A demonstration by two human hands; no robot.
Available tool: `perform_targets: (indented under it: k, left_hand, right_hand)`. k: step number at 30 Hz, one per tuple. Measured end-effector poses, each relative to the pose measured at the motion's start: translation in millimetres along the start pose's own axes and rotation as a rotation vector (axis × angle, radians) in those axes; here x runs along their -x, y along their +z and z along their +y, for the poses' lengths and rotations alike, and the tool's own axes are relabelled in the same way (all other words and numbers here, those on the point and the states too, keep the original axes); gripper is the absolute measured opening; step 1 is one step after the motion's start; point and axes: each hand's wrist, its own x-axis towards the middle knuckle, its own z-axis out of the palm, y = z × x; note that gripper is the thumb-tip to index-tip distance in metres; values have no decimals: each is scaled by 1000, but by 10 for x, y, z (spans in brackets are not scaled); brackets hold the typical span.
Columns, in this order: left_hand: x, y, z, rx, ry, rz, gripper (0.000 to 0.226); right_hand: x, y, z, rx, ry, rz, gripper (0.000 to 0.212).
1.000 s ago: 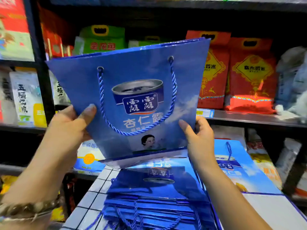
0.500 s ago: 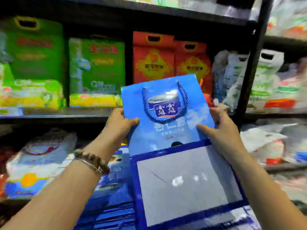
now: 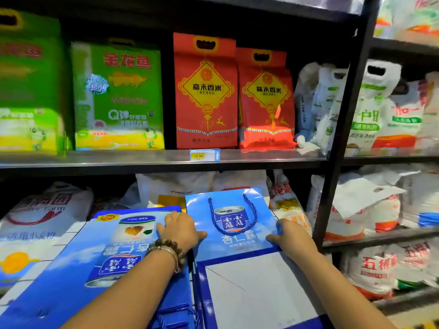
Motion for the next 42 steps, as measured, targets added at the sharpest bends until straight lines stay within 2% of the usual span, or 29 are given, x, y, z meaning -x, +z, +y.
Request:
perform_targets:
  k: [1,3,5,6,7,9,12,16,23,26,29,31,33,35,37,40,42]
  left_hand:
    - [7,37,-9,-9,-11,20,70]
    - [40,34,11,-24,30,163,67]
    - [62,-15,106,-32,198,274,39]
    - [87,-29,179,7,271,251,29]
    - [116,-15,251,58,329,181,29]
    - [176,91,341,122,401,-30,42]
    - [201,305,334,-25,419,-184,67]
    - [185,449,310,-135,408,-206,68]
    - [167,537,328,-192,372,-290,71]
    - [198,466,353,-303,361,-275,70]
    - [280,265,440,-515,373,-253,70]
    - [367,36,492,-564,406,-232,68]
    - [473,-287,461,-428,432,-231,59]
    - [600,-652,280,-221,472,-214,49]
    - [729,-948,-65,-71,492,-167,44]
    - [977,-1124,-774,-13,411,-136,36]
    - [1198,-1052,-1182,-17,317,-113,32]
  right_hand:
    - [9,8,-4,42,0,2,40]
    - [50,-18,-32,192,-54,93,48]
    - [83,-66,-125,260,-161,203,40]
    - [85,-72,-186,258,-224,203,35]
    - [80,-62,-249,248,-287,172,31]
    - [71,12,-357,216,-388,58,30]
    - [88,179,-387,140,-424,-105,36]
    - [165,311,-335,276,-418,-243,53]
    - [101,380,-362,384,-343,-444,64]
    - [109,361,-402,377,-311,-489,64]
    - [194,335,-426,391,-310,-408,62]
    - [253,307,-440,442,-356,-225,59]
    - [333,238,-501,452,-432,8,52]
    - [462,134,-649,349,-503,141,44]
    - [638,37,-881,153,-559,111,40]
    - [1028,-40,-1272,-108,-636,-63,28]
    - [1304,-31,-1460,-124,-683,-133,13]
